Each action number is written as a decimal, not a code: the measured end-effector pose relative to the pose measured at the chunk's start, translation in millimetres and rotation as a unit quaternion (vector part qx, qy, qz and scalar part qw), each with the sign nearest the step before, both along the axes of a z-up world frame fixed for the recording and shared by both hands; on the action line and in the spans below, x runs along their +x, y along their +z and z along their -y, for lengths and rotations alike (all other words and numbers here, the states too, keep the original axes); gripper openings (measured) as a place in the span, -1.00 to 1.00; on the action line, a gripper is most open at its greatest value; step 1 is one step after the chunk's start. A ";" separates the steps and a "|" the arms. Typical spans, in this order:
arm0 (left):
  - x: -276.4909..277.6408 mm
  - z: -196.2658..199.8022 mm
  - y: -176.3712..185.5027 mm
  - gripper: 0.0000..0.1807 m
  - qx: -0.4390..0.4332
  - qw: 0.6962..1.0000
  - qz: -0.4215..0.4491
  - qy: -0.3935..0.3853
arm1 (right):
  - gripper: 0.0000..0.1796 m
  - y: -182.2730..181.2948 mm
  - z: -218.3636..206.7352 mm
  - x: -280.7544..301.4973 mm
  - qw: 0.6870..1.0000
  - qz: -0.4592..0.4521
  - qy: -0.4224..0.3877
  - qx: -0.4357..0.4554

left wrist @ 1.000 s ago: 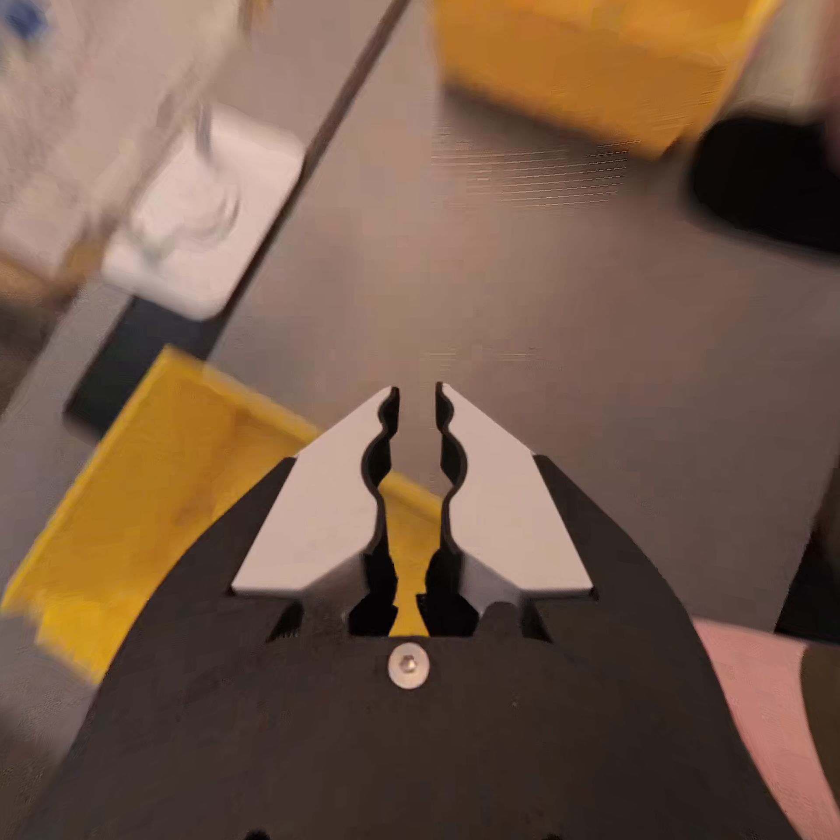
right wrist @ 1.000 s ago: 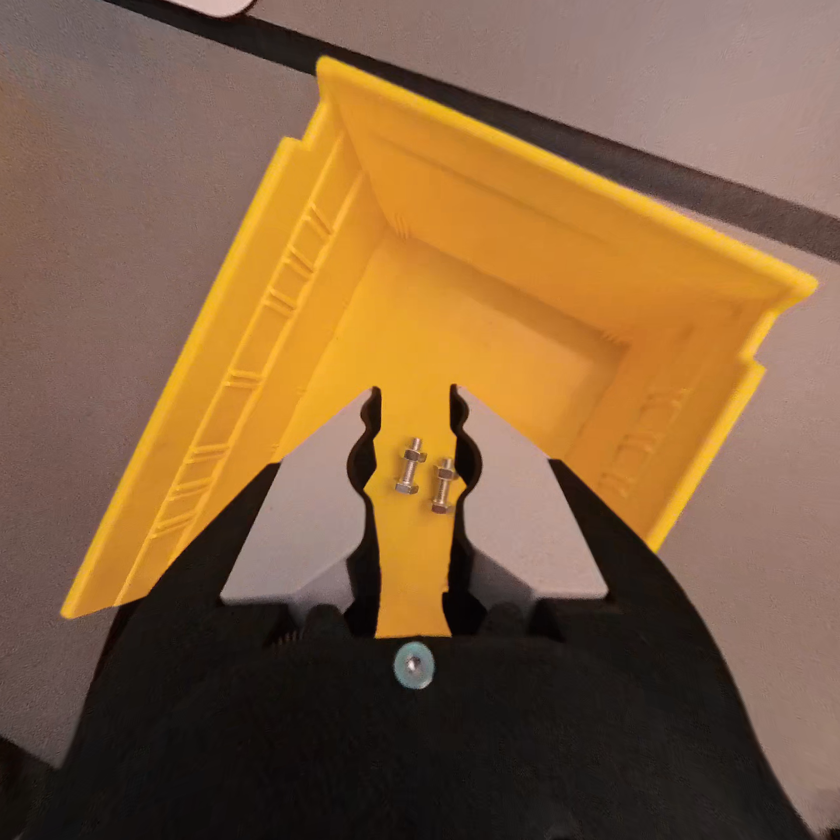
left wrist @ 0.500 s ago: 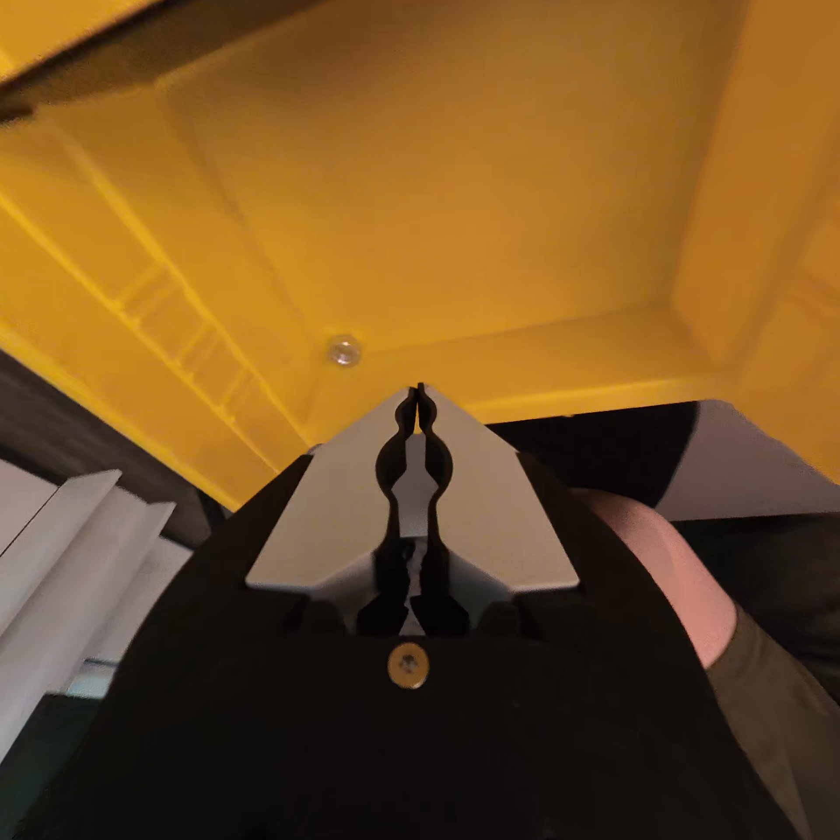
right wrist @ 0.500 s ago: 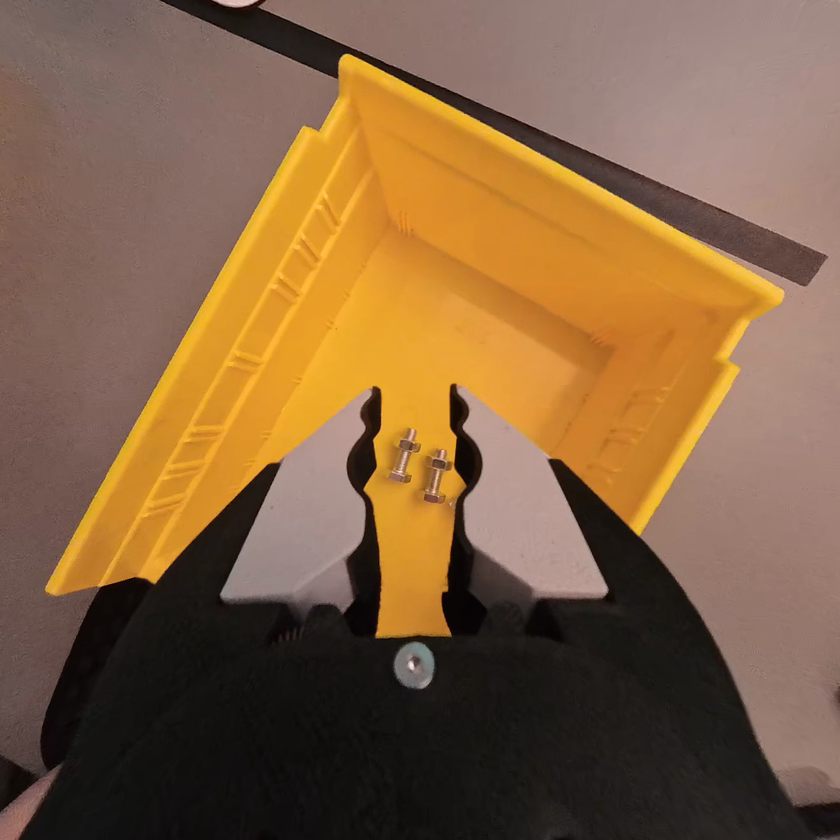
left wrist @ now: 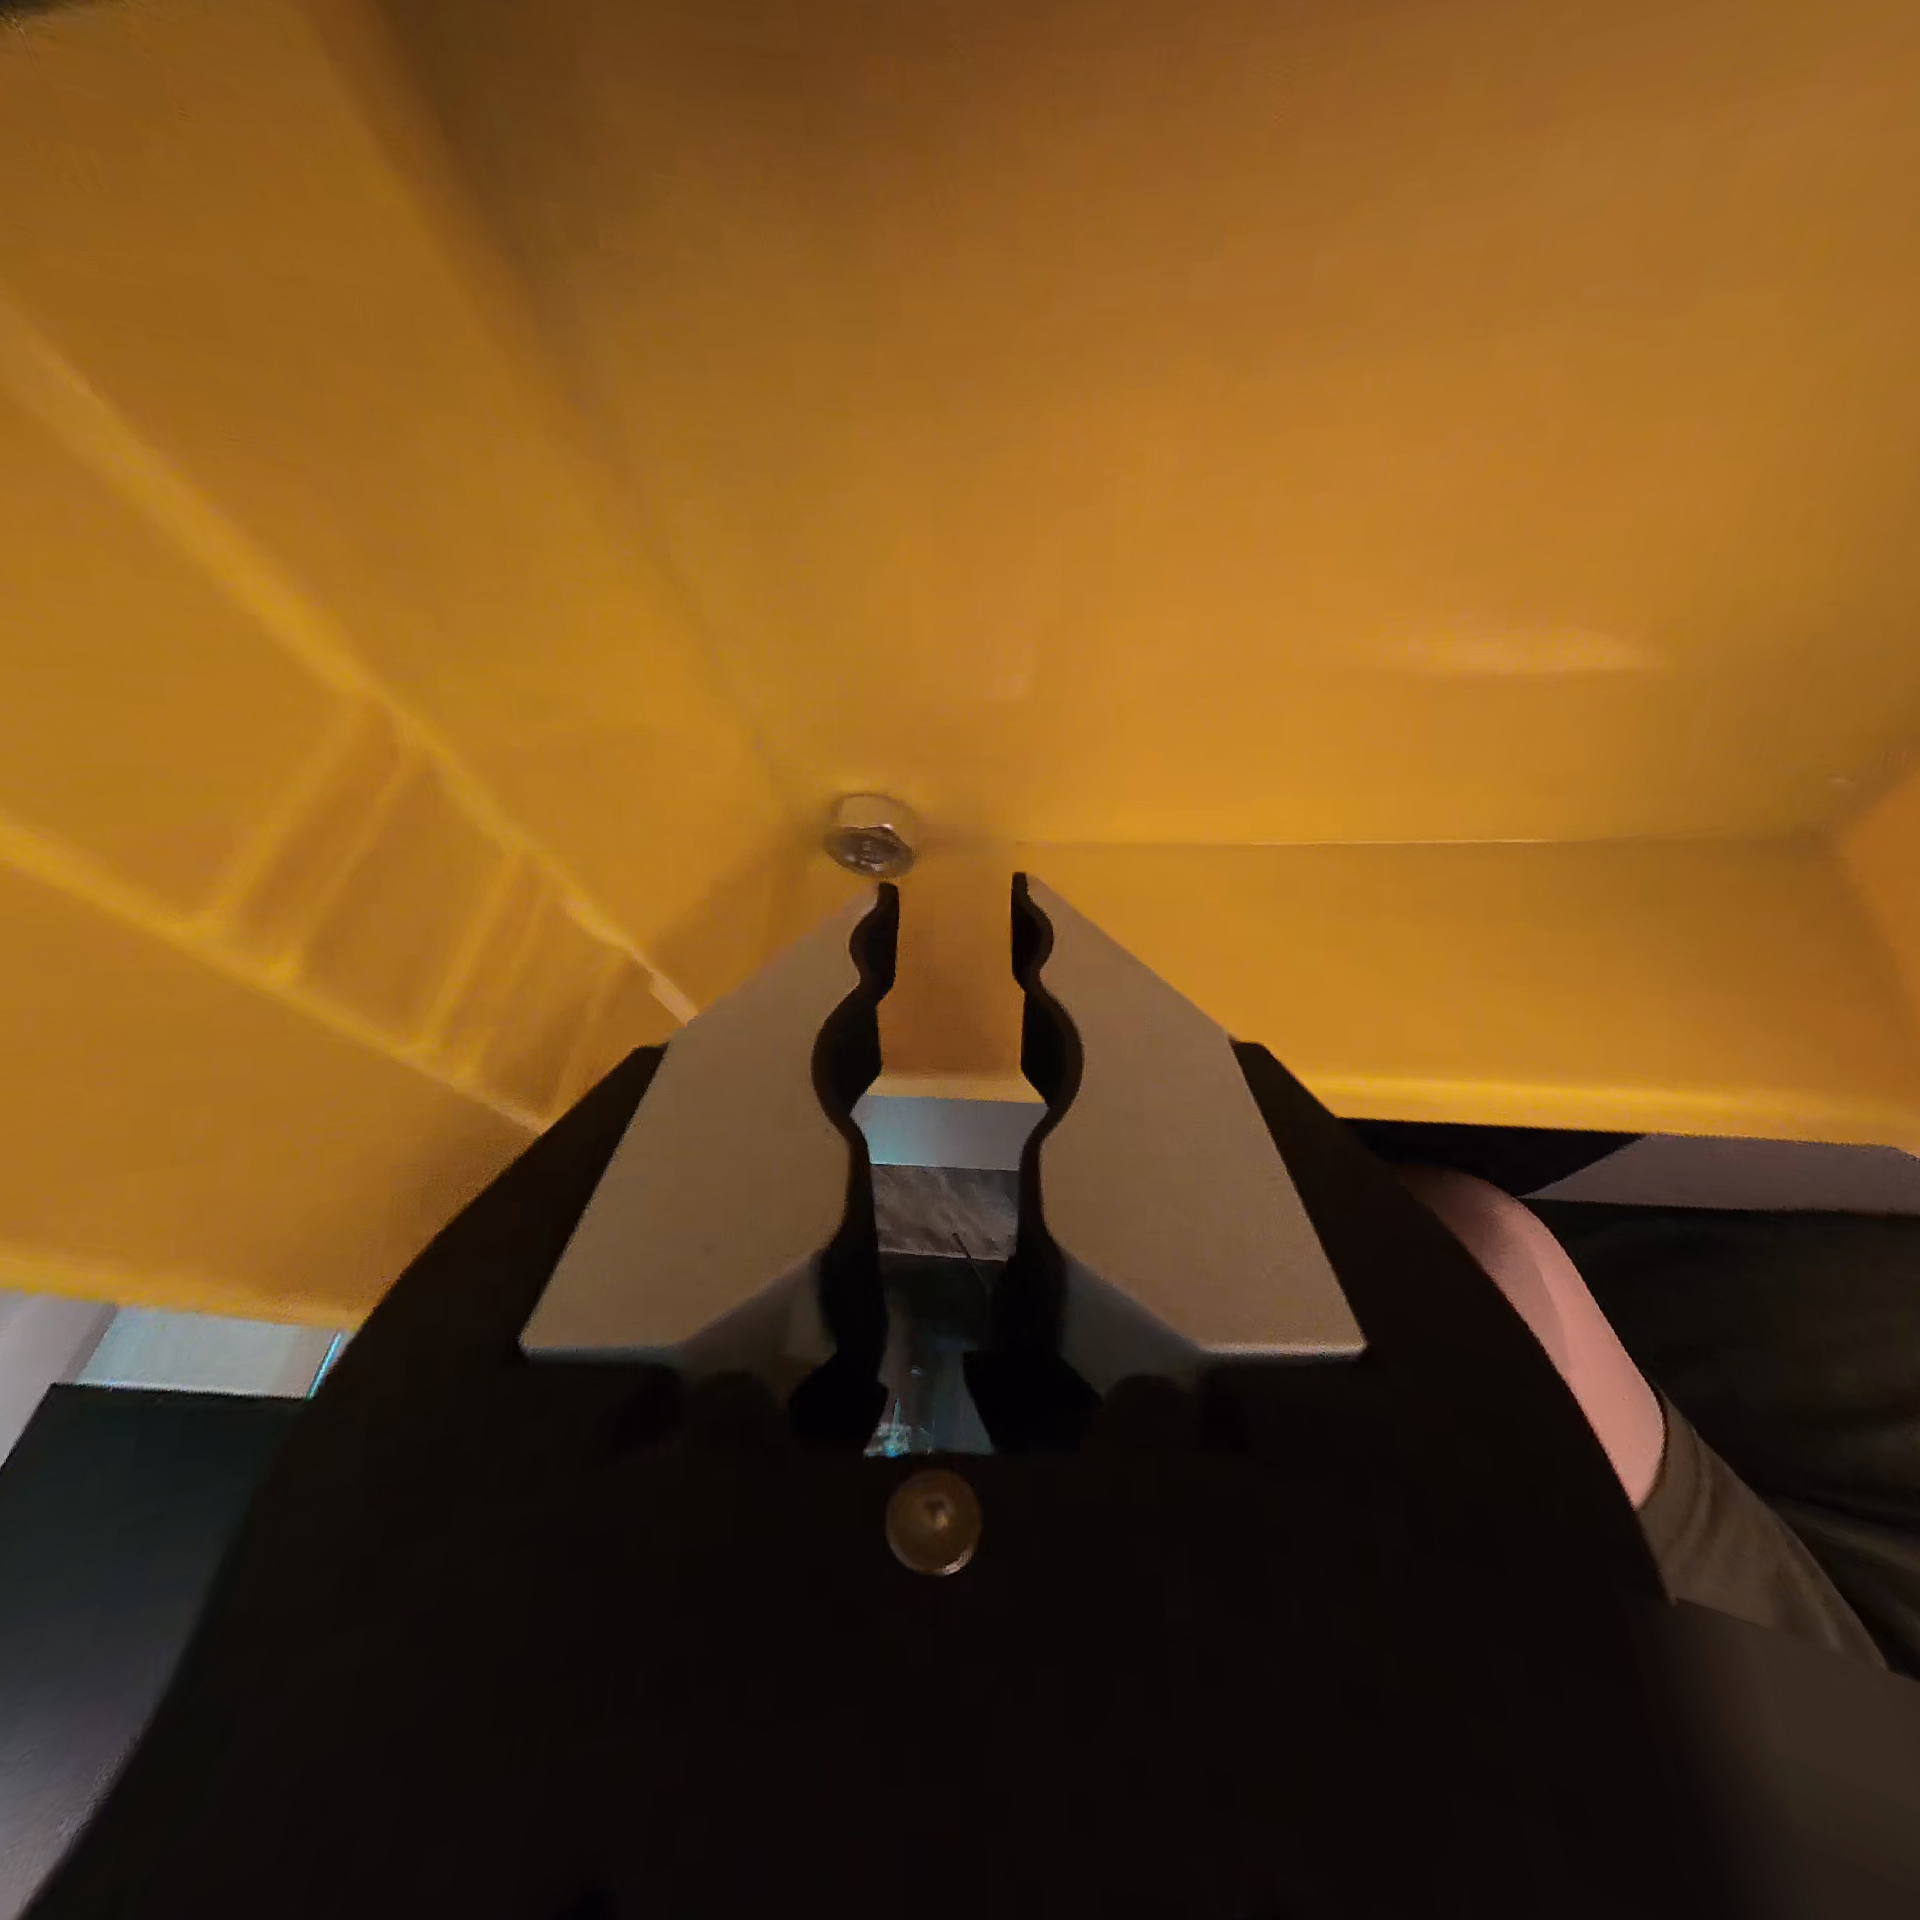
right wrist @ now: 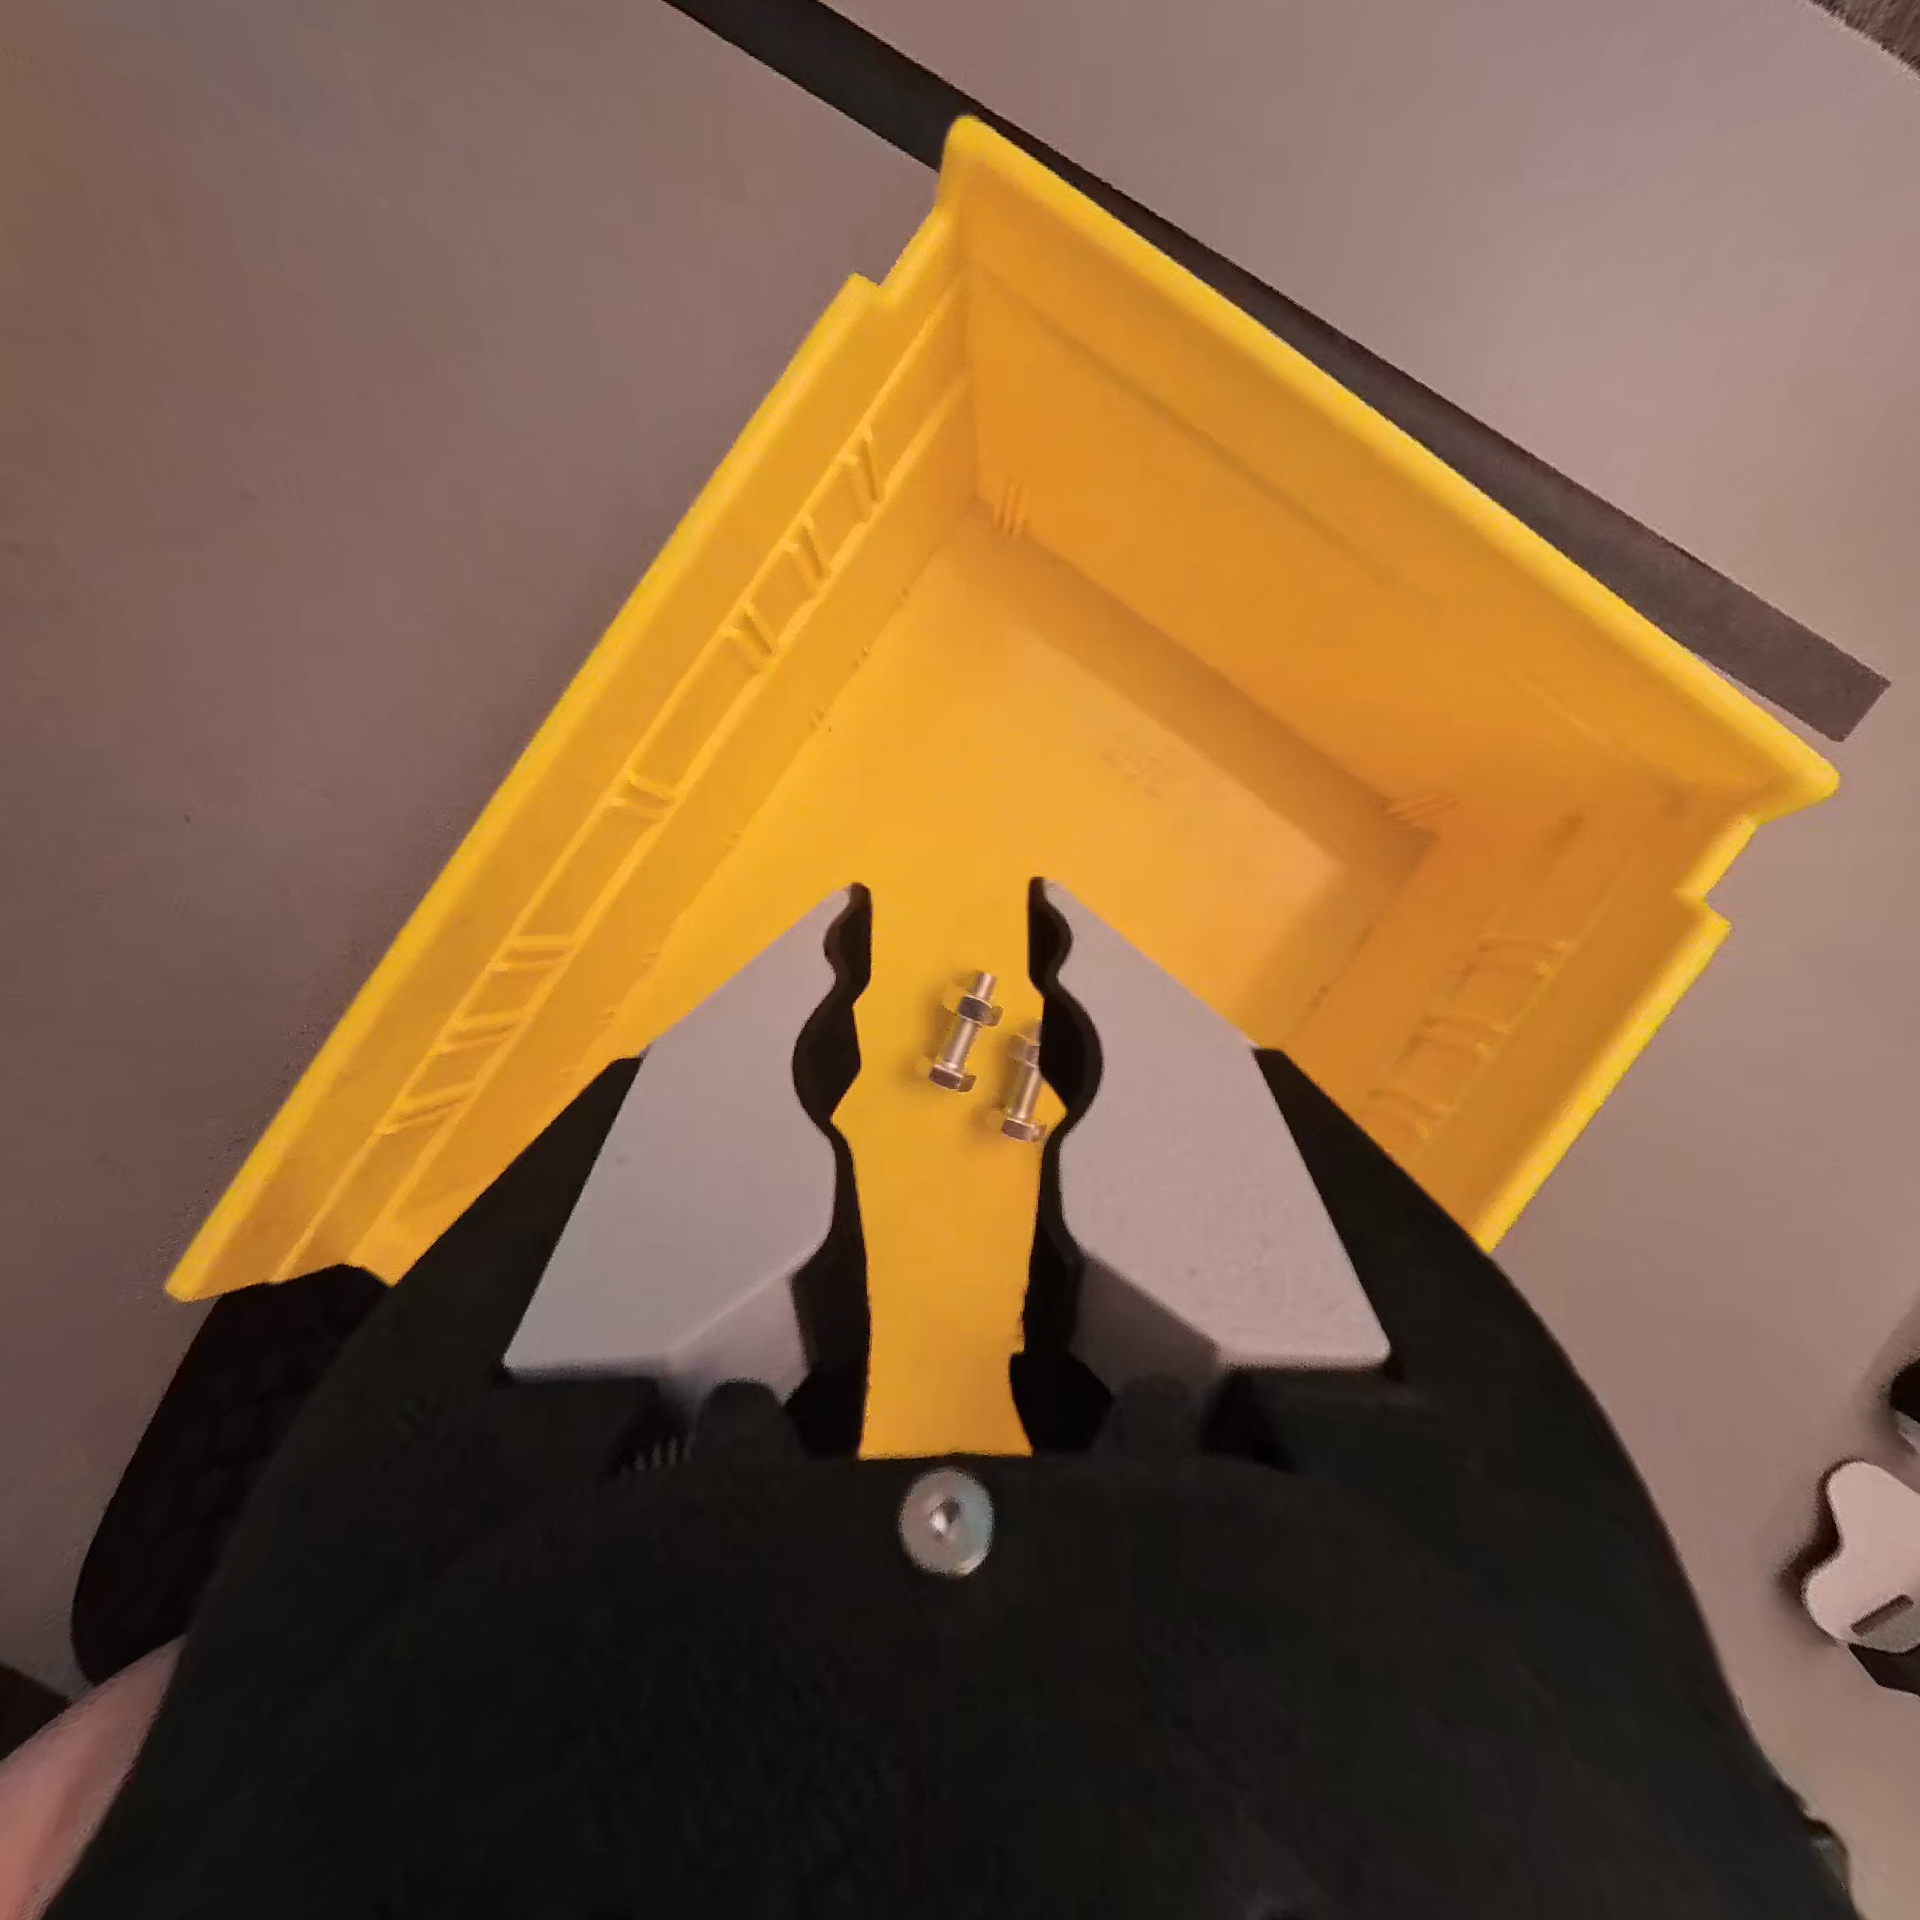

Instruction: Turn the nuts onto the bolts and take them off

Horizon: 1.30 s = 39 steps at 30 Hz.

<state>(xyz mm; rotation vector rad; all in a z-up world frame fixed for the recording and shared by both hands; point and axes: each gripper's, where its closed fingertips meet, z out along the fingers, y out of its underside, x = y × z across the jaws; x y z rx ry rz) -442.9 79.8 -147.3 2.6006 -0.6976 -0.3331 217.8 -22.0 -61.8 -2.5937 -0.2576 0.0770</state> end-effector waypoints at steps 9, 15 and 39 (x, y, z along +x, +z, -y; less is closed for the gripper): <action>-6.4 -0.3 -9.7 -0.82 -0.027 0.999 -0.012 0.015 | -0.67 0.7 -1.6 -11.7 1.000 0.018 0.024 -0.008; -10.4 -2.7 -10.2 -0.89 -0.027 0.999 -0.025 0.008 | -0.67 -2.7 0.9 -10.0 0.999 0.024 0.024 -0.018; -11.7 -3.9 -11.0 -0.96 -0.021 0.992 0.021 -0.125 | -0.68 -14.8 6.3 -10.8 0.997 0.031 0.036 -0.053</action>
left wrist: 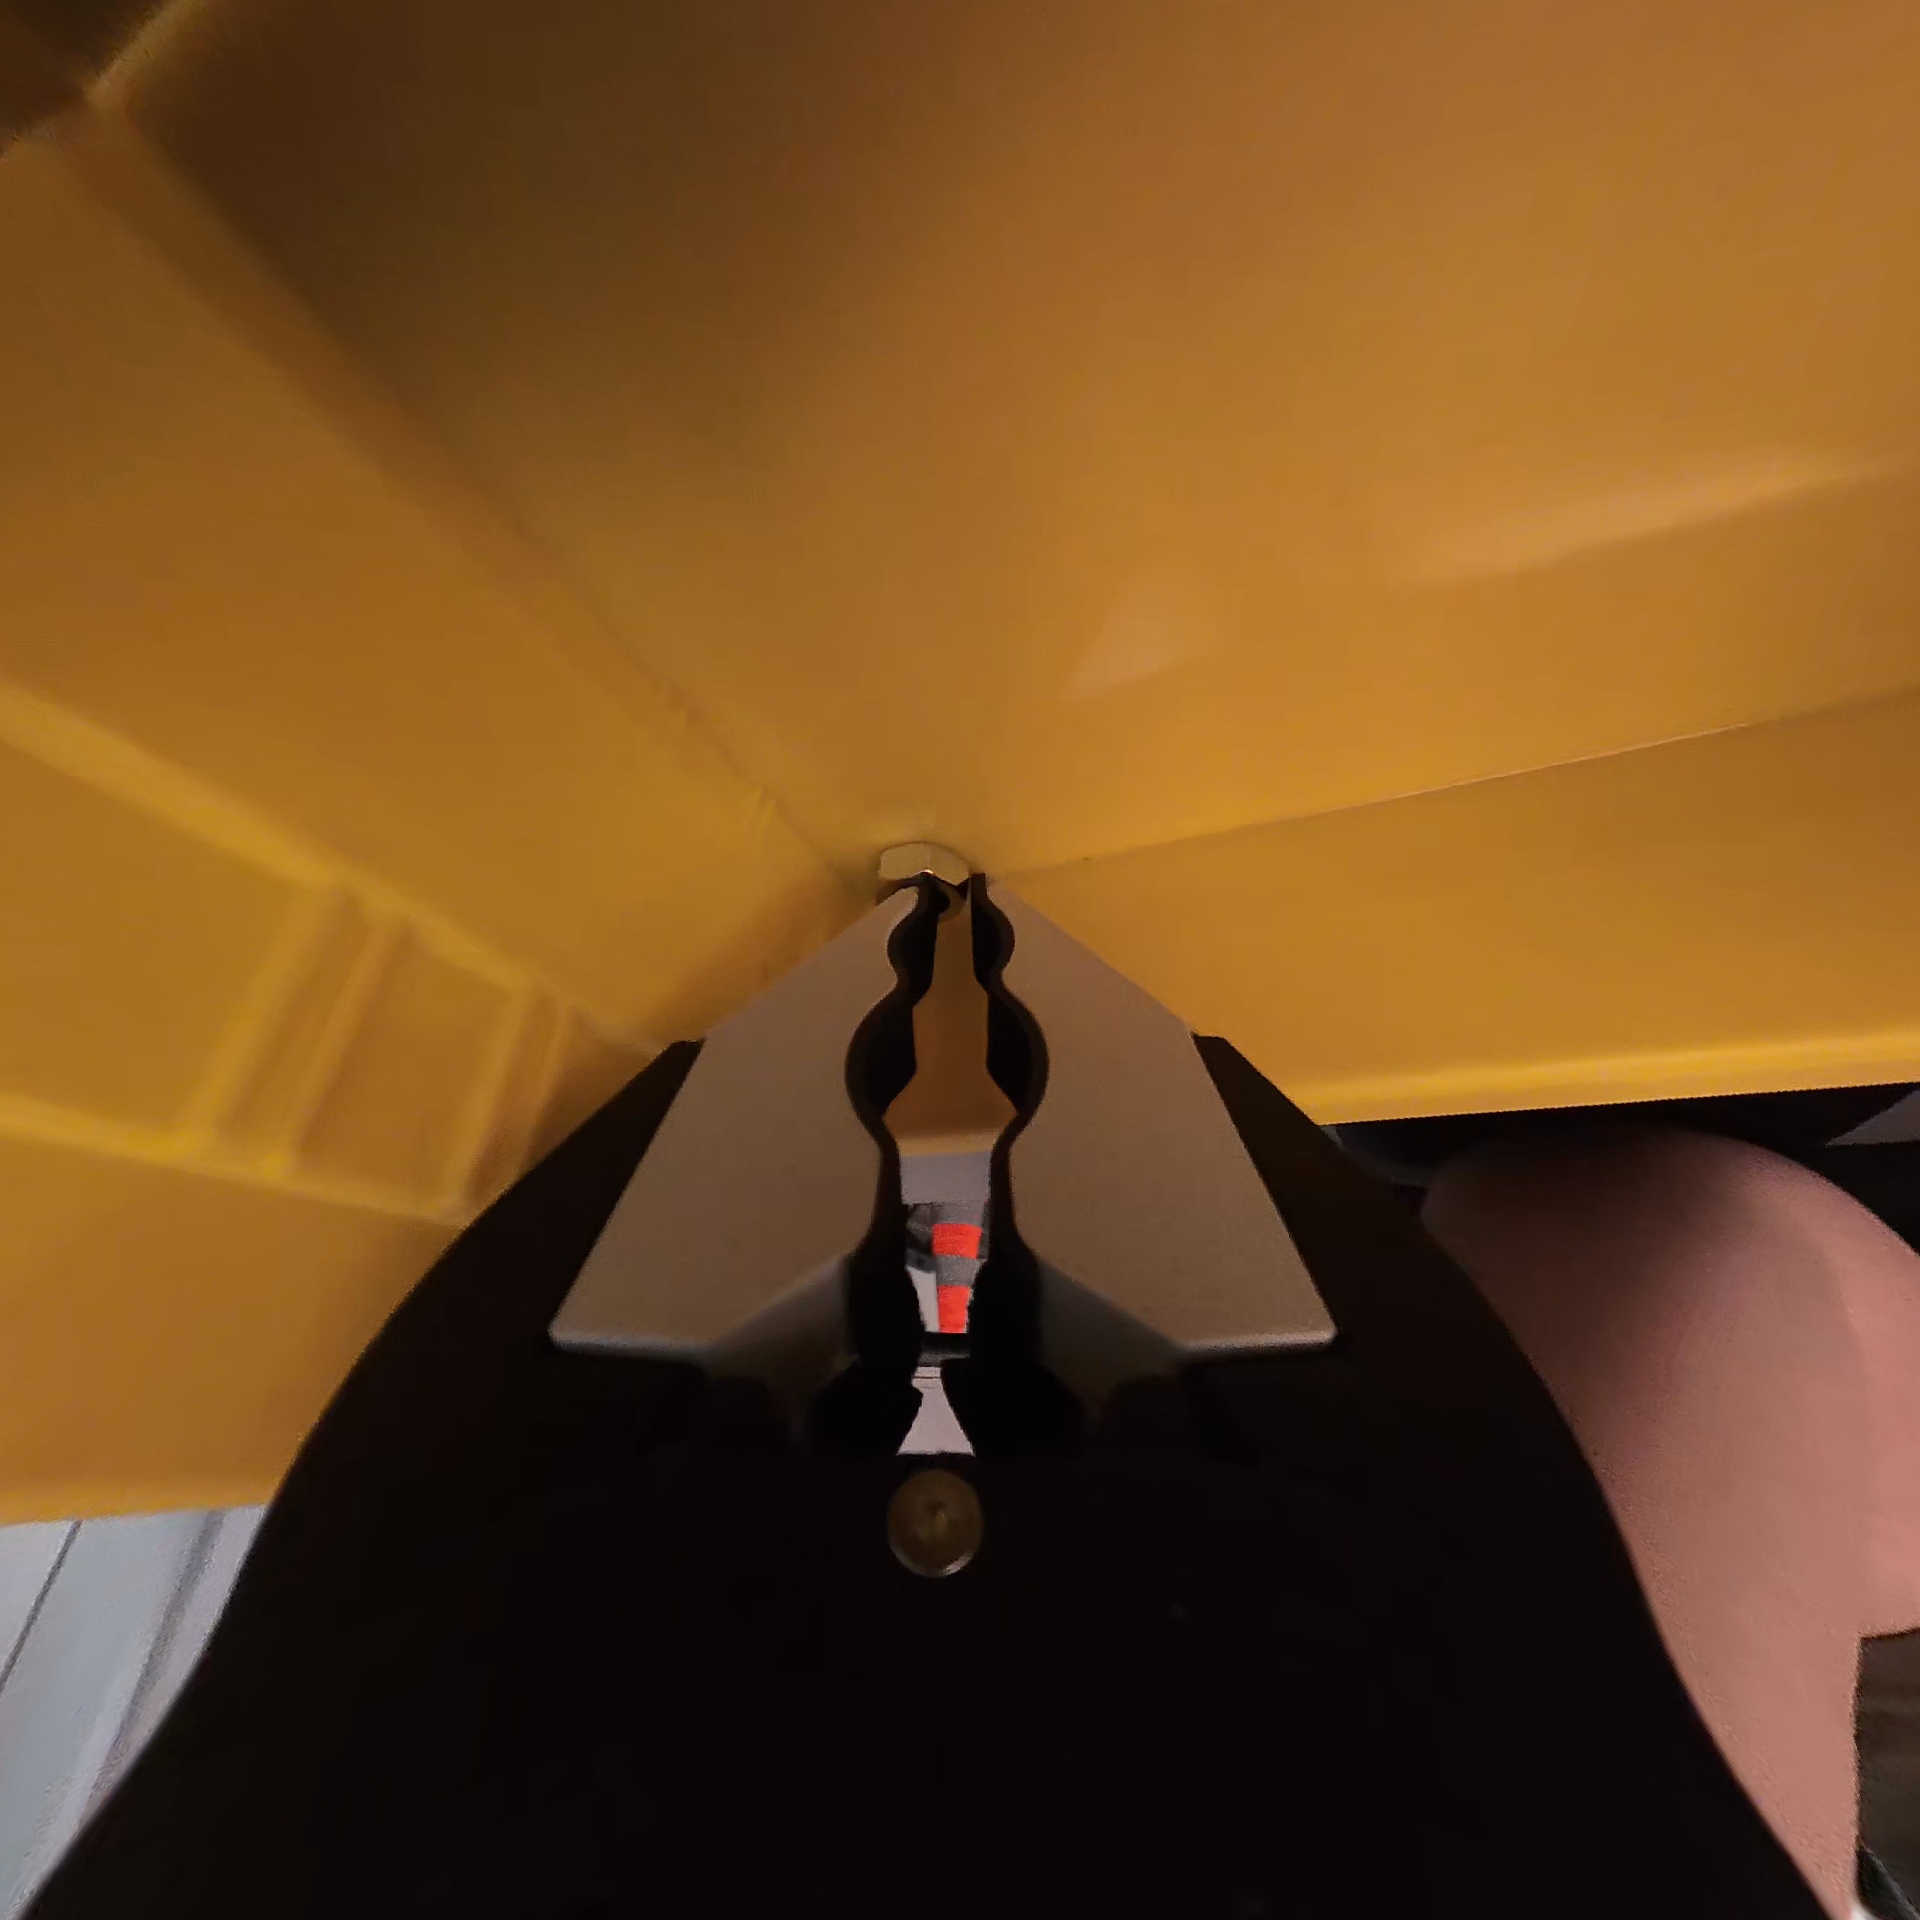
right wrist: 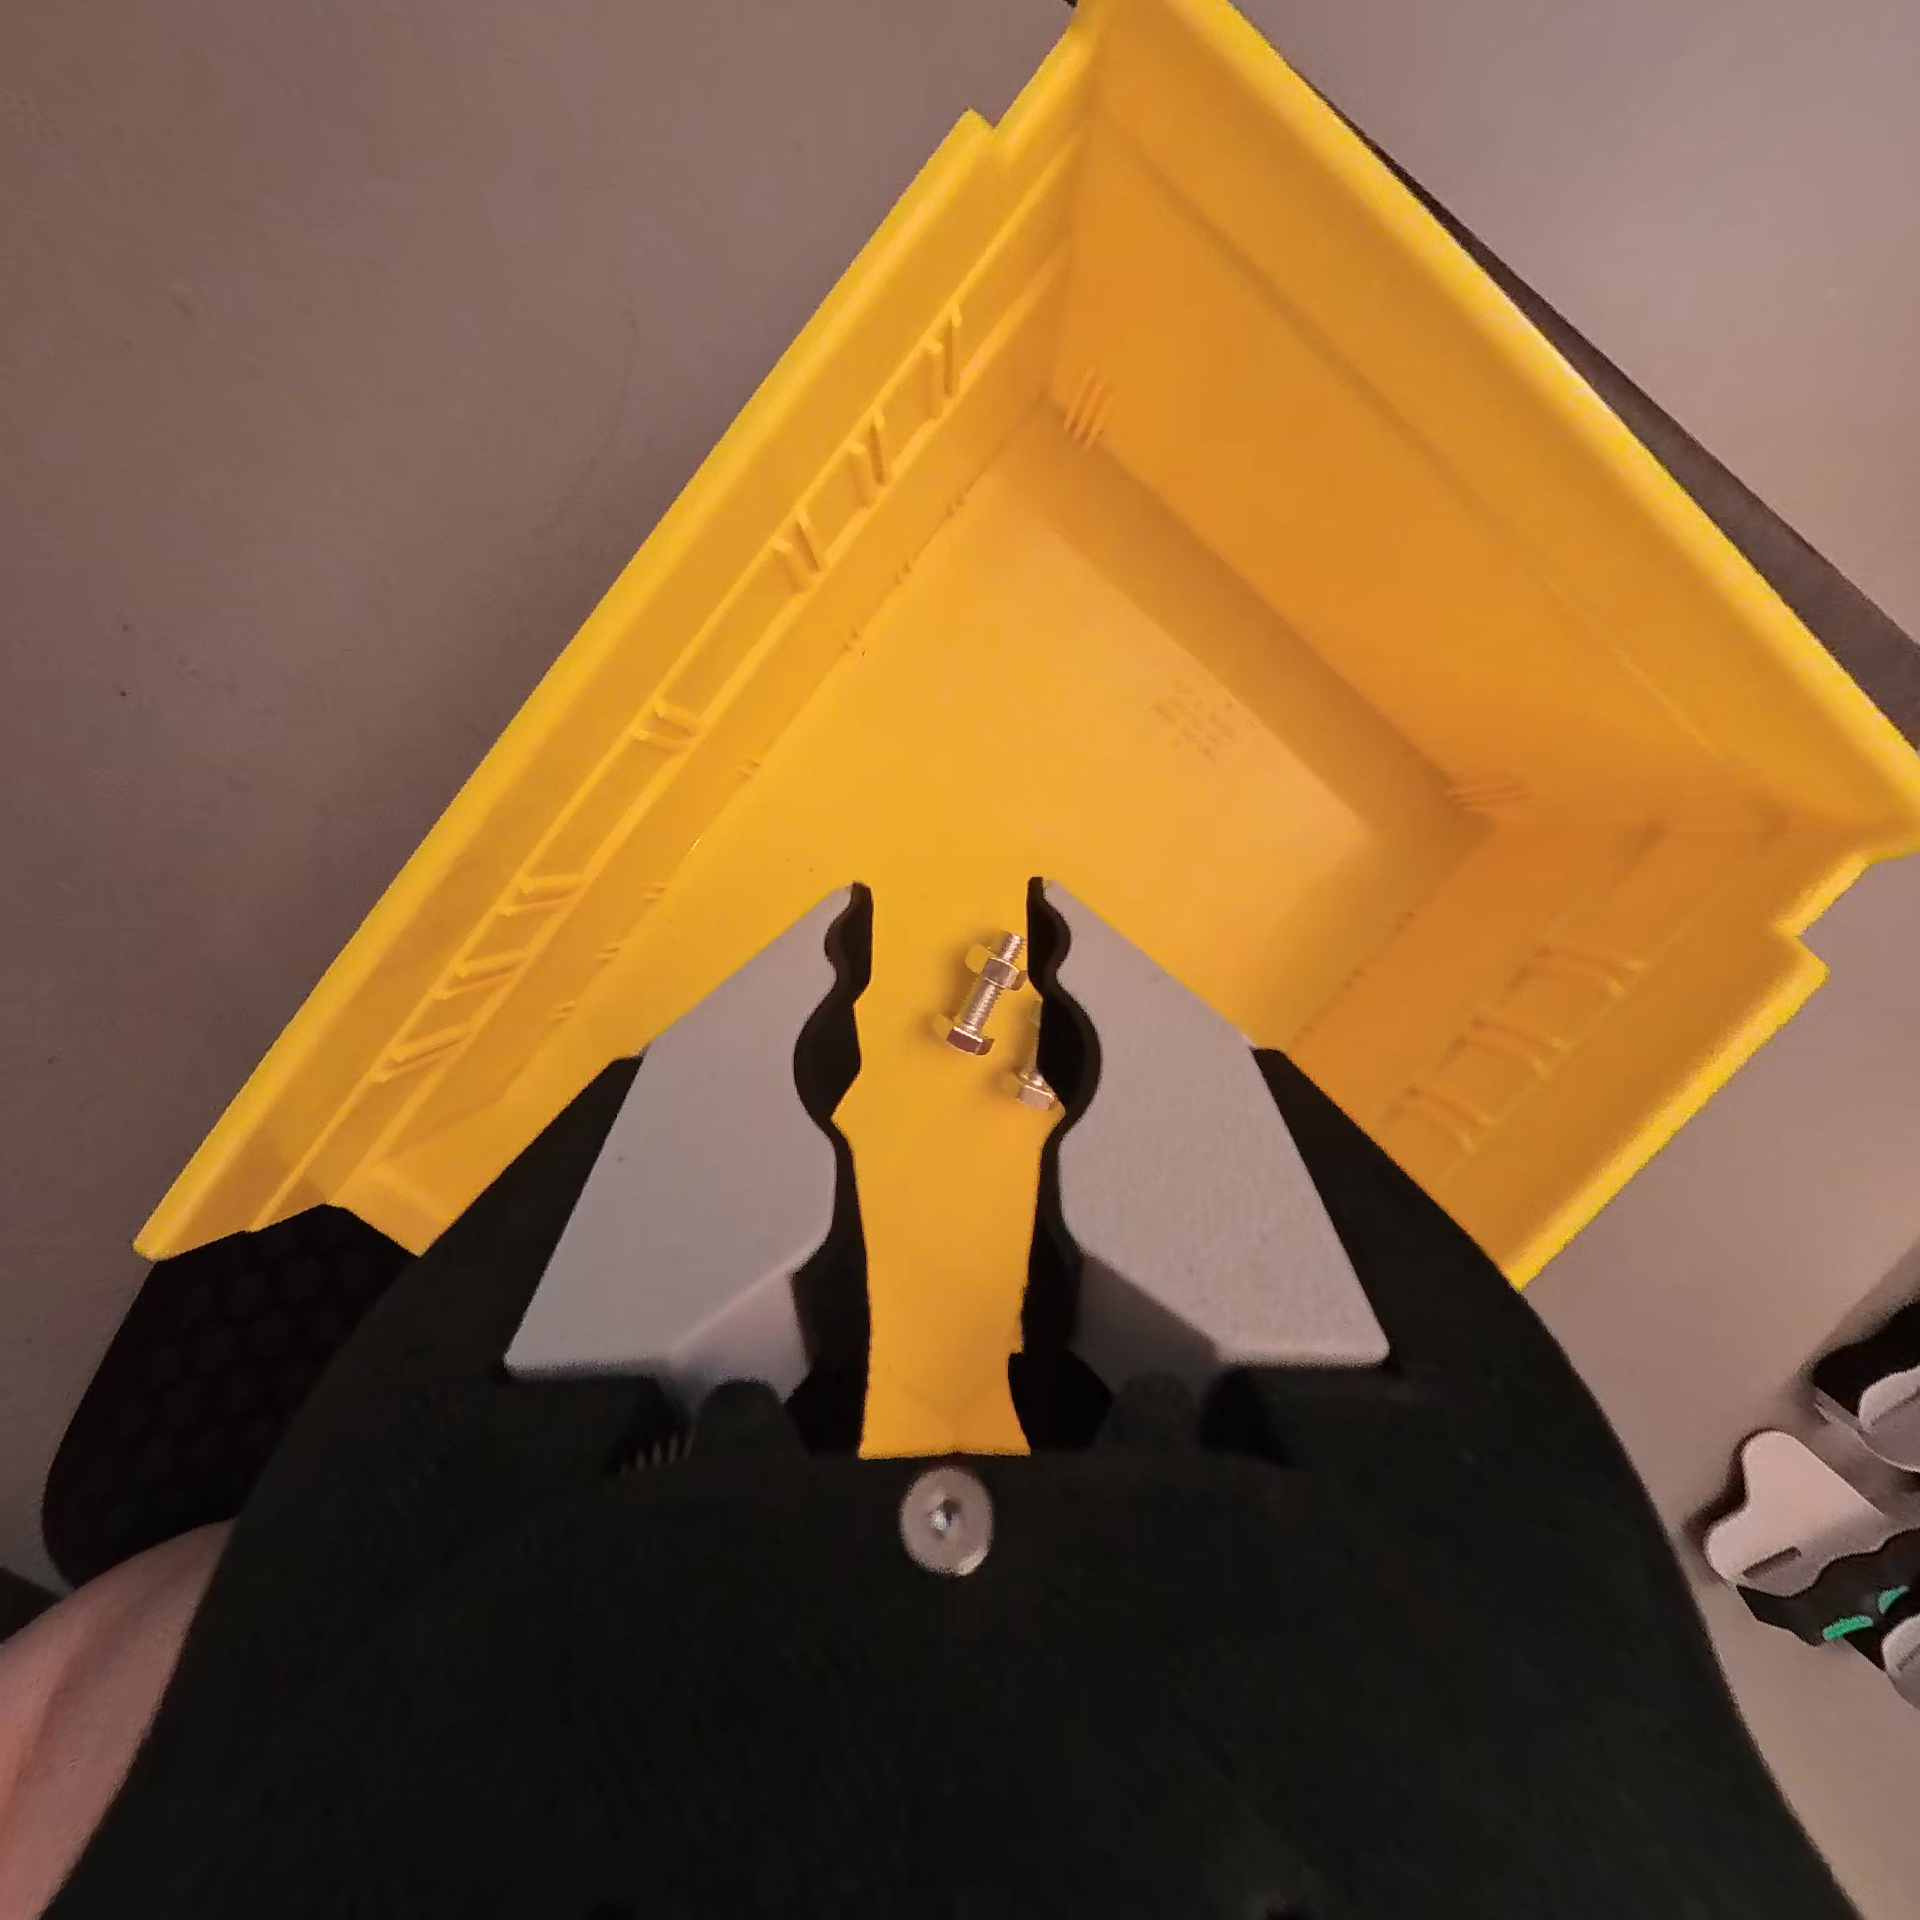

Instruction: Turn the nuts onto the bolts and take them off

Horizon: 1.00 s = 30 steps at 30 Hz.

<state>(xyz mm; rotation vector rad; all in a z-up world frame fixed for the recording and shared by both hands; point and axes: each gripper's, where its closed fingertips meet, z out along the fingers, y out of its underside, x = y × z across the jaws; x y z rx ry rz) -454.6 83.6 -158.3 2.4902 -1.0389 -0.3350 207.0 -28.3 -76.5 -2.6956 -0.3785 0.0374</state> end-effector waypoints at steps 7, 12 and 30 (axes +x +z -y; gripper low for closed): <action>-0.1 0.4 0.0 -0.96 -0.005 1.000 -0.003 -0.016 | -0.68 -2.7 1.4 -1.7 1.000 0.004 0.006 -0.009; 5.9 3.5 0.5 -0.97 -0.015 0.997 0.013 -0.076 | -0.68 -4.9 2.2 -2.1 1.000 0.006 0.008 -0.015; 121.9 -20.6 68.8 -0.98 0.142 0.937 0.242 -0.207 | -0.68 -10.6 7.0 -2.9 0.999 0.009 0.015 -0.032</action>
